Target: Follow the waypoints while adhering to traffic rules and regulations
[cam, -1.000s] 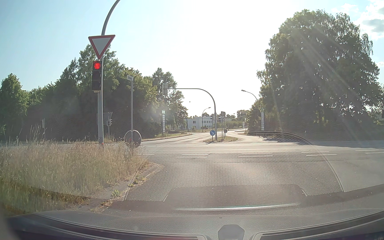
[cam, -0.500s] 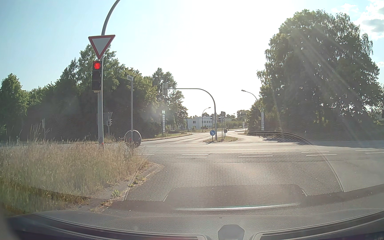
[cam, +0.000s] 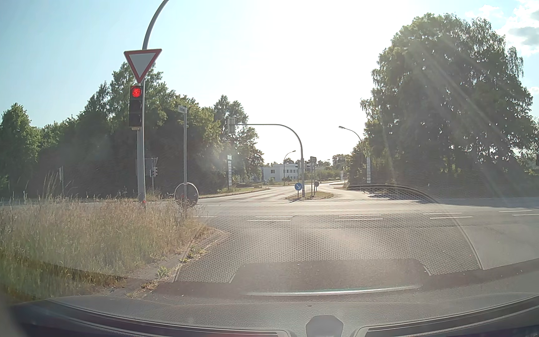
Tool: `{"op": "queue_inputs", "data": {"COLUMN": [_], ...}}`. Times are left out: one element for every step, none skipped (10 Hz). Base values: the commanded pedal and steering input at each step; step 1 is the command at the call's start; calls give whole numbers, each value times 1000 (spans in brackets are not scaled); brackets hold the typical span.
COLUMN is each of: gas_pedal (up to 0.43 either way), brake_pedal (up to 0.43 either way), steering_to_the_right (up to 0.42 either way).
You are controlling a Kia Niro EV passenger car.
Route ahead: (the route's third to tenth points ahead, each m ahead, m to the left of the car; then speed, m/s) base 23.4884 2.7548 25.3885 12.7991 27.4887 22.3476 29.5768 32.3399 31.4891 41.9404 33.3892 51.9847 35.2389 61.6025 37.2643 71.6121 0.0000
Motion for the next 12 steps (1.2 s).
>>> {"op": "queue_inputs", "data": {"gas_pedal": [0, 0, 0, 0, 0, 0, 0, 0, 0, 0, 0, 0], "brake_pedal": [213, 213, 213, 213, 213, 213, 213, 213, 213, 213, 213, 213], "steering_to_the_right": [11, 11, 11, 11, 11, 11, 11, 11, 11, 11, 11, 11]}}
